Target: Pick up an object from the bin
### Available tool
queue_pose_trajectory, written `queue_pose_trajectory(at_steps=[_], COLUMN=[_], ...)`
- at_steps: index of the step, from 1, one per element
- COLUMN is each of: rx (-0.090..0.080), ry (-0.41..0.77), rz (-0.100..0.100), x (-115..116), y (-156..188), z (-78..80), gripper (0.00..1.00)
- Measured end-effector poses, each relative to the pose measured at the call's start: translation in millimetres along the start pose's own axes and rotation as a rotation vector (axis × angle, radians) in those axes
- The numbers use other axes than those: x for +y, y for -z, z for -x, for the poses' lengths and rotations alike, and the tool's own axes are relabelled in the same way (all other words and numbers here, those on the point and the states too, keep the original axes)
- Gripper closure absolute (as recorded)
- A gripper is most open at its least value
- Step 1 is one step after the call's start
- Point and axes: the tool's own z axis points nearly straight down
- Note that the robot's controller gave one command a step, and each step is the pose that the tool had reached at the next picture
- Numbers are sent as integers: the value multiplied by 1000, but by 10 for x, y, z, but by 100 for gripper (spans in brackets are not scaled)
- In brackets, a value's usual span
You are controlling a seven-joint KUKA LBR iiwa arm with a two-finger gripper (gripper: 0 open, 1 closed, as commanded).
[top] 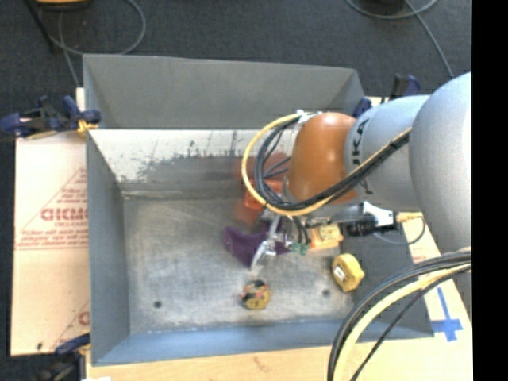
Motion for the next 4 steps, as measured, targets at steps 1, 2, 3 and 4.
queue_pose_trajectory(at_steps=[1, 2, 3, 4], rx=[2, 2, 5, 13], ry=[2, 2, 2, 1], rz=[1, 1, 0, -1], x=[-8, -8, -11, -17], y=[77, 77, 116, 311], z=[-16, -16, -28, -44], gripper=[100, 100, 100, 100])
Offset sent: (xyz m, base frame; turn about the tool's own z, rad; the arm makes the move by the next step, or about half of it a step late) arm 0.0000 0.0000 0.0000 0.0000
